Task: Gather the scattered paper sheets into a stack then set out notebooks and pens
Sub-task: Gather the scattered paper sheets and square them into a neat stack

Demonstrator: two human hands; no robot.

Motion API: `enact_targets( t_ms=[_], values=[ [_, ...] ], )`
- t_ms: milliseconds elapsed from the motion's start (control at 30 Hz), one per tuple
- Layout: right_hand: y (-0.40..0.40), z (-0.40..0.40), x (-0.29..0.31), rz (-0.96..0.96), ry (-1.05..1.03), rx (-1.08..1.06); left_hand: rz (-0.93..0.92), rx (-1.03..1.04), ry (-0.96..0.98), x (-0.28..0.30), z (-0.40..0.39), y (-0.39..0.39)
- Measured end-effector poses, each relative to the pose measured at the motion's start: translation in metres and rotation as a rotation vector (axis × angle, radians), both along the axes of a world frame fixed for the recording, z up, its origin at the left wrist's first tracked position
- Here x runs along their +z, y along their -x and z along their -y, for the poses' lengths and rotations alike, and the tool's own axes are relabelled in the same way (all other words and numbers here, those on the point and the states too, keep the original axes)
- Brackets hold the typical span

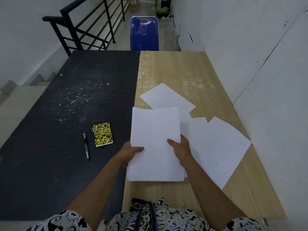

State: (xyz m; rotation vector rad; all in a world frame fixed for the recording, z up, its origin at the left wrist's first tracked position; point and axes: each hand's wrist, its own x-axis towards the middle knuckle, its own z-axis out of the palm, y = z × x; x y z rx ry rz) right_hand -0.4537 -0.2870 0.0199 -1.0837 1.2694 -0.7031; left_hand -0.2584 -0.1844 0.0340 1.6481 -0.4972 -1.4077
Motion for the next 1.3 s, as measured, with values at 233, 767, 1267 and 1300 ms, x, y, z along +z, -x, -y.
enact_targets(
  t_ms=[233, 767, 1267, 1300],
  values=[
    [0.005, 0.001, -0.015, -0.426, 0.037, 0.124, 0.071, 0.163, -0.023, -0.019, -0.011, -0.006],
    [0.073, -0.029, -0.066, -1.091, 0.180, -0.012, 0.056, 0.123, -0.117, -0.055, -0.016, 0.010],
    [0.075, -0.016, -0.067, -1.002, 0.461, -0.229, -0.026, 0.140, -0.153, -0.071, -0.018, 0.010],
    [0.070, -0.020, -0.067, -0.934, 0.520, -0.212, -0.029, 0.141, -0.147, -0.071, -0.018, 0.010]
  ],
)
